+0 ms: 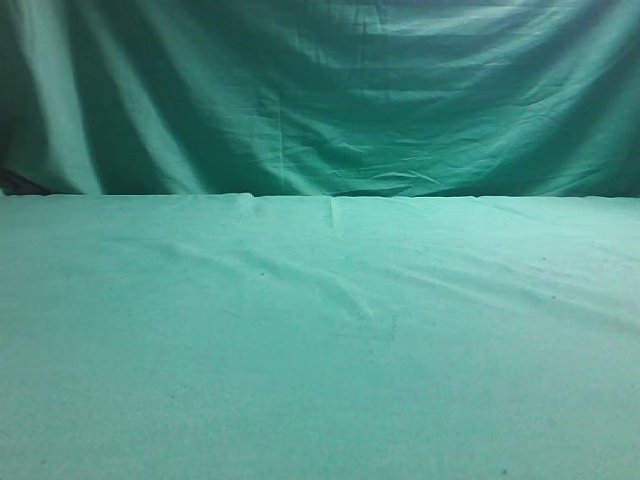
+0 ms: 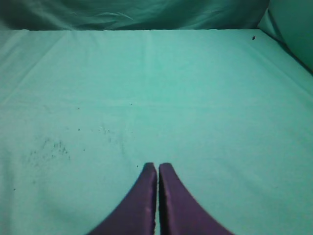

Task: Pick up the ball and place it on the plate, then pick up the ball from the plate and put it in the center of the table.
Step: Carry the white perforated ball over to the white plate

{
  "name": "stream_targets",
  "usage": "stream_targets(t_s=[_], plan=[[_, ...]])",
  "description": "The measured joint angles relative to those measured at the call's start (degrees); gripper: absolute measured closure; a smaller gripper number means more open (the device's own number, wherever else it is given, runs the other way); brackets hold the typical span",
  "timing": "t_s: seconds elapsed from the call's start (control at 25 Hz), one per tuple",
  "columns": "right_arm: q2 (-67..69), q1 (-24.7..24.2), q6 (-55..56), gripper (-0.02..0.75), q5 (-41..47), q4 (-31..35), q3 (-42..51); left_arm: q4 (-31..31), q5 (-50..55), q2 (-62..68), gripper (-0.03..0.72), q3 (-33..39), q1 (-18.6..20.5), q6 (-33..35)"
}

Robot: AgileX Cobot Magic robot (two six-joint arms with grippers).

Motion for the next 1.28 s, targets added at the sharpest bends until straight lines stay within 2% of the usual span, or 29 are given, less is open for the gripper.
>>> stream_targets(t_s=[0.24, 0.84, 0.92, 0.96, 1.0, 1.16, 1.2, 1.28], plan=[[0.0, 0.0, 0.0, 0.738, 0.0, 0.0, 0.0, 1.3, -7.2, 2.1, 0.389, 0.0, 0.3, 0.0], [0.0, 0.0, 0.0, 0.738, 0.0, 0.0, 0.0, 1.7, -13.0, 7.1, 0.389, 0.0, 0.4, 0.0], [0.0, 0.0, 0.0, 0.738, 0.0, 0.0, 0.0, 0.8, -13.7, 7.2, 0.329, 0.0, 0.4, 0.0], [0.0, 0.0, 0.0, 0.738, 0.0, 0.0, 0.0, 0.3, -13.9, 7.3, 0.334, 0.0, 0.4, 0.0], [0.0, 0.0, 0.0, 0.738, 0.0, 0.0, 0.0, -0.1, -13.9, 7.3, 0.251, -0.2, 0.4, 0.0], [0.0, 0.0, 0.0, 0.738, 0.0, 0.0, 0.0, -1.0, -13.3, 7.4, 0.062, -2.2, 0.4, 0.0], [0.0, 0.0, 0.0, 0.738, 0.0, 0.0, 0.0, -2.1, -12.3, 7.4, 0.034, -3.2, 0.4, 0.0], [0.0, 0.0, 0.0, 0.738, 0.0, 0.0, 0.0, -5.7, -9.7, 7.4, 0.045, -5.6, 0.4, 0.4]])
